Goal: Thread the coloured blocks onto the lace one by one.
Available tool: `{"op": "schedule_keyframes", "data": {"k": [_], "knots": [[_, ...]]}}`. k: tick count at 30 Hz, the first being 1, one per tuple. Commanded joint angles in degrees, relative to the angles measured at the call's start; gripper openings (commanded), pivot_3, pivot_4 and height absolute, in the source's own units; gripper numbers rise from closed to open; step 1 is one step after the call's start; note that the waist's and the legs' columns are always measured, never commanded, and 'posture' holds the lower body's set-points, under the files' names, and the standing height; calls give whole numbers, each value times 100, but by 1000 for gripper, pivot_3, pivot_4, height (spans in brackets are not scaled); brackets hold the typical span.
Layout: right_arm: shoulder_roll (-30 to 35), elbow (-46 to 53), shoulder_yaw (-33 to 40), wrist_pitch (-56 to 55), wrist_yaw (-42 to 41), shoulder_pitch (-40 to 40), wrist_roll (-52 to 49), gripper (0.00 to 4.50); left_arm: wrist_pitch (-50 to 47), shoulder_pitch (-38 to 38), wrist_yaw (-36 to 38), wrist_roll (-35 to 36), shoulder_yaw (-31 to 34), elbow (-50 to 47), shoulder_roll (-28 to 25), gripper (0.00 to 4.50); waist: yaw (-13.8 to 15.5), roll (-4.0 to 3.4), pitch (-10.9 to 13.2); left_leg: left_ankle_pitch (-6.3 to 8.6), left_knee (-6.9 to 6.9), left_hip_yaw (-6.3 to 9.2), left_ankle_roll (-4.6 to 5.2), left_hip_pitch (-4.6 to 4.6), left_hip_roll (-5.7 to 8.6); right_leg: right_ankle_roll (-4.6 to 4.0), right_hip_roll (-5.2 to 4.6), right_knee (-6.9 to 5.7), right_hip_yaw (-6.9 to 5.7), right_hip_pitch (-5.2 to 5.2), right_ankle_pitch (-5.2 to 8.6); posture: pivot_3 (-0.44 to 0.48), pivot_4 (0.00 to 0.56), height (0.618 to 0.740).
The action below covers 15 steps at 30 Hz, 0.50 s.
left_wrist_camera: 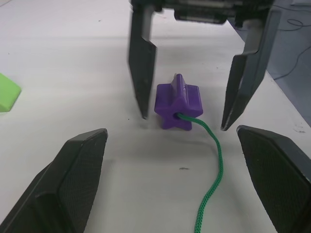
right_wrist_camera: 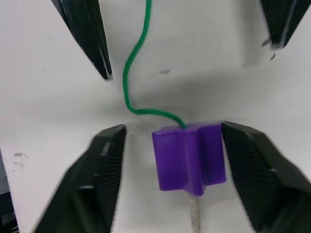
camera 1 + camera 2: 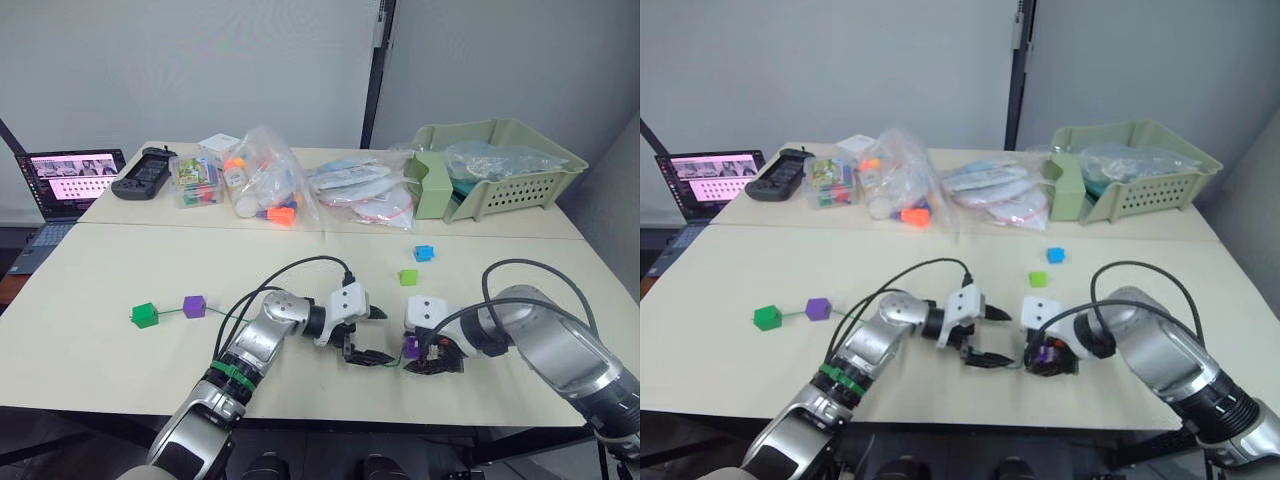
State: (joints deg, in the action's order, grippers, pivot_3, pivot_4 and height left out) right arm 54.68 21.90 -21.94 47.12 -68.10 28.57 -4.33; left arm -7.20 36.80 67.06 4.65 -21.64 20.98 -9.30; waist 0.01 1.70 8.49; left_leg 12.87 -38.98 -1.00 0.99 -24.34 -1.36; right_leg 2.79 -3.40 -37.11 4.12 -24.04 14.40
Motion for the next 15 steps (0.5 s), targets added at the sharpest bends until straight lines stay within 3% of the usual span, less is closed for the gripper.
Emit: {"op": "schedule_keyframes", "data": {"k": [1, 10, 15], "knots": [[308, 567, 601, 345, -82, -44, -402, 4462, 298, 36, -15, 2, -89, -83, 110, 4500, 39, 0, 0, 0, 0, 2, 0, -2, 2, 0, -2, 1, -1, 0, 0, 0, 150, 734], [1070, 1633, 2571, 1176, 160, -1559, -1228, 4462, 390, 293, -10, -22, -313, 245, 503, 4500, 77, 1, 0, 0, -1, 8, 0, -4, 10, 2, -7, 4, -1, 4, 0, 0, 150, 734], [1058, 1928, 2926, 1446, 550, -2104, -1399, 4462, 434, 473, -155, -184, -430, 587, 755, 4500, 60, 1, 1, 0, -1, 8, 0, -2, 10, 3, -5, 5, 0, 6, 0, 0, 150, 734]]}}
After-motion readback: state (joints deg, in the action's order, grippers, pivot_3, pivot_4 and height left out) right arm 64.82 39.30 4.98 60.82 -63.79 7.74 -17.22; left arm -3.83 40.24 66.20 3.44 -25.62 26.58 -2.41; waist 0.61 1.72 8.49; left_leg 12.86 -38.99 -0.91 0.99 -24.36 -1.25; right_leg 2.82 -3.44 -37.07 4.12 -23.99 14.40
